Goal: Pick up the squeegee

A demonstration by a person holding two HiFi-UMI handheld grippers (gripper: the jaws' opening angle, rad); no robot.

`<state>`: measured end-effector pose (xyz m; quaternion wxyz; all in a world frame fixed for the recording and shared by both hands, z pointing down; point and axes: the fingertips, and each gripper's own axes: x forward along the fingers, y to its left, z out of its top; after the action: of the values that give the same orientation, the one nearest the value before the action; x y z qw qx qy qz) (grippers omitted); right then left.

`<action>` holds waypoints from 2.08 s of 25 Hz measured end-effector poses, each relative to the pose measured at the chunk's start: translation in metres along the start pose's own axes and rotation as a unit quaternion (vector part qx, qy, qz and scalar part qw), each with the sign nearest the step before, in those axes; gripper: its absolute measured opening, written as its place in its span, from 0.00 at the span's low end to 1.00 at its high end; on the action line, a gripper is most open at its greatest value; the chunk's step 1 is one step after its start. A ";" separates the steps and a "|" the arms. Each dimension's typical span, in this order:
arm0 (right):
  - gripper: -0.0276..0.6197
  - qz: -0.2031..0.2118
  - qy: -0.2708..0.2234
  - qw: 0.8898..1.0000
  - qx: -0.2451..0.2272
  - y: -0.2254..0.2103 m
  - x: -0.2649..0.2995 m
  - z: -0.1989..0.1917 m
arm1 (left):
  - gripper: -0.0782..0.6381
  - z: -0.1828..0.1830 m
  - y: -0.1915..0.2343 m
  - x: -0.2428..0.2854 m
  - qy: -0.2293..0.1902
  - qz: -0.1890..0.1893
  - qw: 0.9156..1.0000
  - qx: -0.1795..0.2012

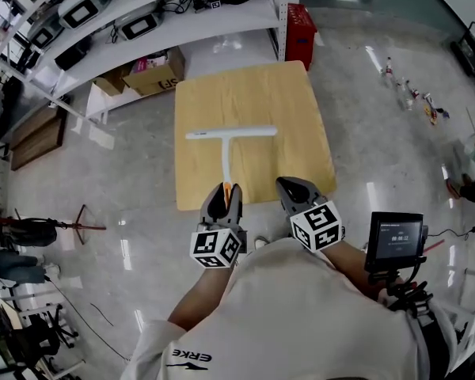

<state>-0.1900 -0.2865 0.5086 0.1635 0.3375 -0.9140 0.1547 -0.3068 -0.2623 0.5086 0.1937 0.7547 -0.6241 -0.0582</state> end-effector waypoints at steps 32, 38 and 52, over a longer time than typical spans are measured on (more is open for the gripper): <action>0.05 -0.017 0.010 1.000 -0.003 0.008 -0.002 -0.004 | 0.29 -0.001 0.001 -0.008 -0.001 -0.012 1.000 -0.006; 0.05 -0.019 0.010 1.000 -0.001 0.008 -0.003 -0.006 | 0.29 -0.001 -0.001 -0.006 0.003 -0.015 1.000 -0.003; 0.05 -0.018 0.007 1.000 0.000 0.003 -0.004 -0.014 | 0.29 -0.013 -0.004 -0.002 0.012 -0.020 1.000 0.007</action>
<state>-0.1864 -0.2769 0.5193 0.1727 0.3526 -0.9067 0.1540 -0.2992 -0.2571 0.5186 0.1946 0.7689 -0.6070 -0.0489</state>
